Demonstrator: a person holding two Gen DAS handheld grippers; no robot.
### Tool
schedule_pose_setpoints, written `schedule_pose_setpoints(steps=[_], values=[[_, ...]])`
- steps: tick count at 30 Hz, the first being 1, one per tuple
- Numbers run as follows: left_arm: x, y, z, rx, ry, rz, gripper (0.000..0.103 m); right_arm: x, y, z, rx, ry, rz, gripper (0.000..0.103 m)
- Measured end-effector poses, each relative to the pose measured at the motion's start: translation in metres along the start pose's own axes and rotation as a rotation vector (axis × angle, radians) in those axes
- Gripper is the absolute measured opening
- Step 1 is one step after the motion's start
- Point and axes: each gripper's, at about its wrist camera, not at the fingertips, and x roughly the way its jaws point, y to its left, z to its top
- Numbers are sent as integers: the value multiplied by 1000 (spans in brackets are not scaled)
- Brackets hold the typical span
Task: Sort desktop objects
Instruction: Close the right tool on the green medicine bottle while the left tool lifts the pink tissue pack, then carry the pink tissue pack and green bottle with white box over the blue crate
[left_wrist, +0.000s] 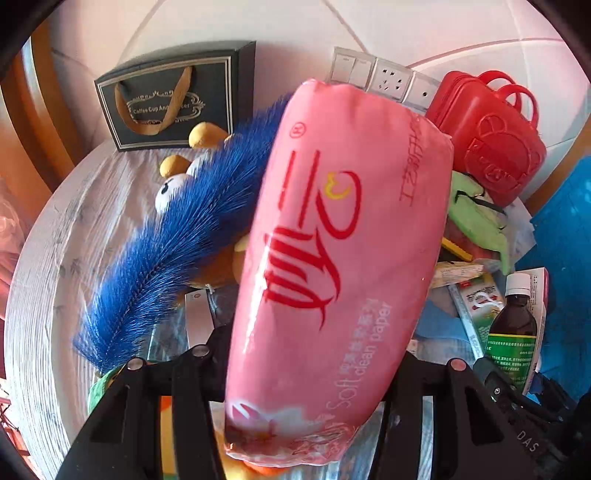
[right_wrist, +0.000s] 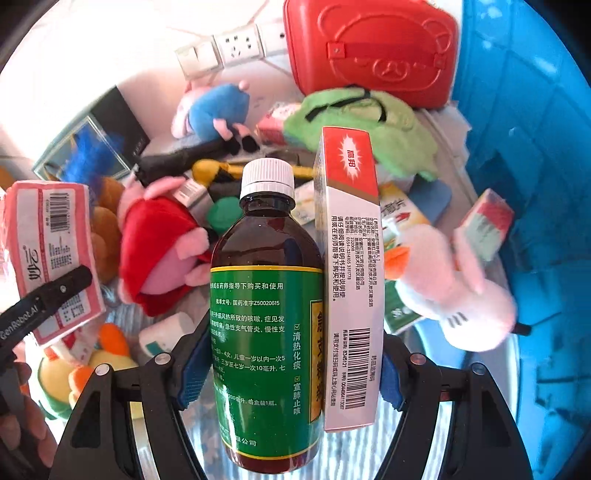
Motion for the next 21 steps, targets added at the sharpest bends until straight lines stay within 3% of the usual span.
schedule_pose_setpoints(steps=[21], values=[[-127, -73, -11, 132, -132, -75, 49, -179, -27, 8, 29, -230, -46, 74]])
